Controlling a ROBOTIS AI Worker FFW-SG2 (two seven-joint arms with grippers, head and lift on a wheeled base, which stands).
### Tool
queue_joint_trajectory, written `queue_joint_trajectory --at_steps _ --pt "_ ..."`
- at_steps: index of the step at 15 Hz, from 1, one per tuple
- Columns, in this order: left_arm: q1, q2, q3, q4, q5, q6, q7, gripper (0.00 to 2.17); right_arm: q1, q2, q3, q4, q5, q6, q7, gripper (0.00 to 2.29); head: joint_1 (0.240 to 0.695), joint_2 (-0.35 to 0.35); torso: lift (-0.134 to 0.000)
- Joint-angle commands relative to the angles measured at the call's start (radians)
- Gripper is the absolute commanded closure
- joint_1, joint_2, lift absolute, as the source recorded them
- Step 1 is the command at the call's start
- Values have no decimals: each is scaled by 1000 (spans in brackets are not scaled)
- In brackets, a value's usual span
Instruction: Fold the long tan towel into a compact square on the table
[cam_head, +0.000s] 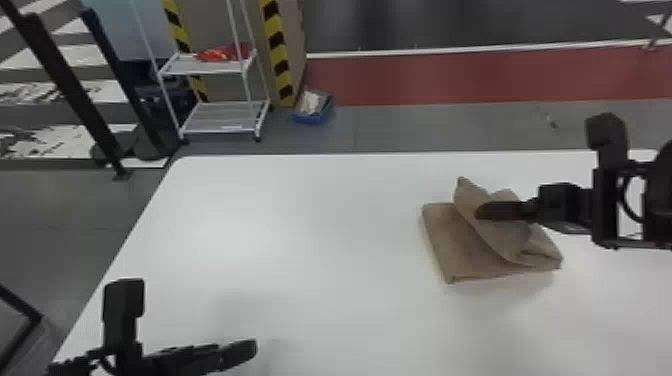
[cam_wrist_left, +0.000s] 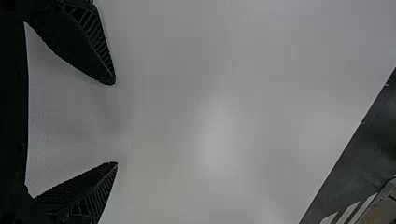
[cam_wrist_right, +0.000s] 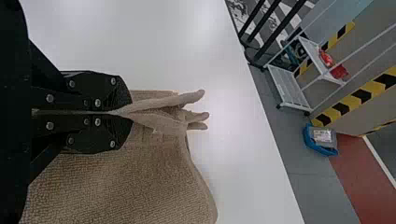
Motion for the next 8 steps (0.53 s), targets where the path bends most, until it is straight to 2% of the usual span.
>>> queue_joint_trajectory --at_steps 1,4,8 --pt "2 -3 11 -2 6 0 -3 87 -6 21 -18 -6 -13 -20 -24 1369 695 134 -125" --pt "7 -3 20 -3 9 0 -8 87 -6 23 -4 -6 -1 -20 -40 1369 695 139 -125" --pt "16 -3 29 -5 20 -6 -17 90 20 24 31 -5 18 -109 -103 1325 695 138 -125"
